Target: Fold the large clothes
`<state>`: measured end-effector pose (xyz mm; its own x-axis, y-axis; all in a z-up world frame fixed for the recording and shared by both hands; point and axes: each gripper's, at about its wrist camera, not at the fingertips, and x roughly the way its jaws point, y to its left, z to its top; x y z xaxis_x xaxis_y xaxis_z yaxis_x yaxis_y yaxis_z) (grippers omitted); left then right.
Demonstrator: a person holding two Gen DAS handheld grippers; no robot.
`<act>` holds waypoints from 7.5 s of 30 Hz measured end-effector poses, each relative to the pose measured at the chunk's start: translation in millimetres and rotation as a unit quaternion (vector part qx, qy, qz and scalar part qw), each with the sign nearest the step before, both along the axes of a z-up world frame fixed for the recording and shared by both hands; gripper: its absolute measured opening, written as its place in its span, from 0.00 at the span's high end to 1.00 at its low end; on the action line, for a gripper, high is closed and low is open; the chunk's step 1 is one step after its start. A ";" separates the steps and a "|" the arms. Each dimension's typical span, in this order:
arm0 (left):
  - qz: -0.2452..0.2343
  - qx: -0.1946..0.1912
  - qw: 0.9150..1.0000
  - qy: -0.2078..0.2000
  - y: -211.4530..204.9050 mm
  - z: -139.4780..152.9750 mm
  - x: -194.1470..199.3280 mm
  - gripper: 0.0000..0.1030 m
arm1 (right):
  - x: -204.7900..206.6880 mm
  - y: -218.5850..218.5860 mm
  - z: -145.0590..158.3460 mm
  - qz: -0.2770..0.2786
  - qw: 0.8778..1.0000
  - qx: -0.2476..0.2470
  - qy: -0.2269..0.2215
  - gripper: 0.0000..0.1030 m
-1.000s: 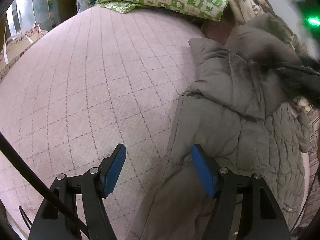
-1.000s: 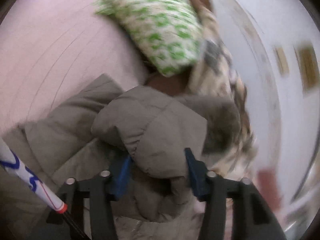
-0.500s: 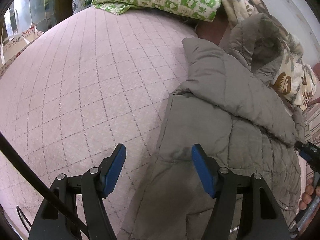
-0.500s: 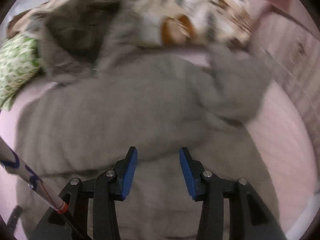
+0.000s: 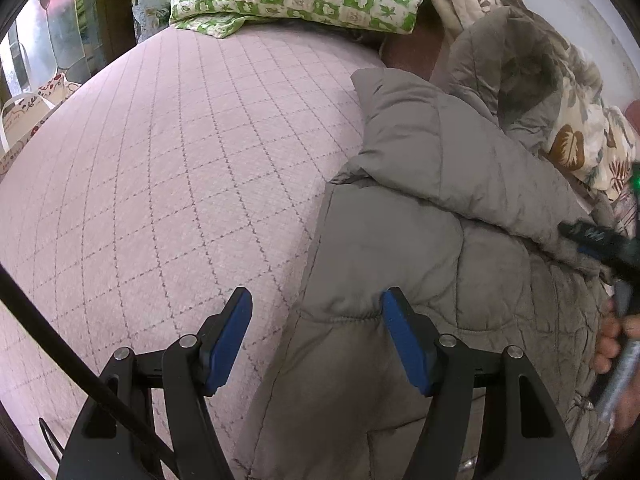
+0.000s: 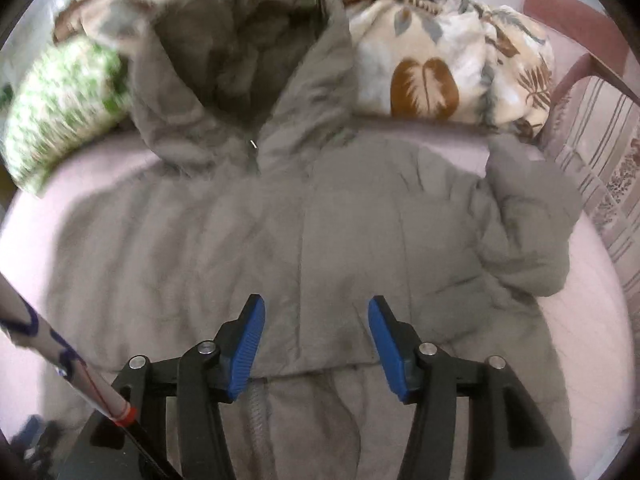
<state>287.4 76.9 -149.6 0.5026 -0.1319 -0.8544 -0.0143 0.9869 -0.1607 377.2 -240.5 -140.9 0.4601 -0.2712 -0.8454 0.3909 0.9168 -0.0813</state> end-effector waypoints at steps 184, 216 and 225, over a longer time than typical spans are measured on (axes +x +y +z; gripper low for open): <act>0.039 0.011 0.997 0.065 -105.8 23.5 129.0 0.57 | -174.7 -220.1 -10.7 -0.107 0.955 0.218 -0.173 0.44; -0.017 -0.013 0.993 -0.113 -60.9 200.2 -103.8 0.50 | -200.2 -105.3 22.7 -0.029 0.986 0.025 -0.162 0.41; -0.052 -0.007 0.973 -0.226 -70.8 335.7 -172.4 0.36 | -240.7 -87.2 144.0 0.006 0.976 -0.009 -0.220 0.41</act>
<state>115.0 6.1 186.0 0.8101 -0.2118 -0.5467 0.1603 0.9769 -0.1411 136.5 -327.6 3.1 0.7799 -0.2774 -0.5610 0.3818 0.9212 0.0753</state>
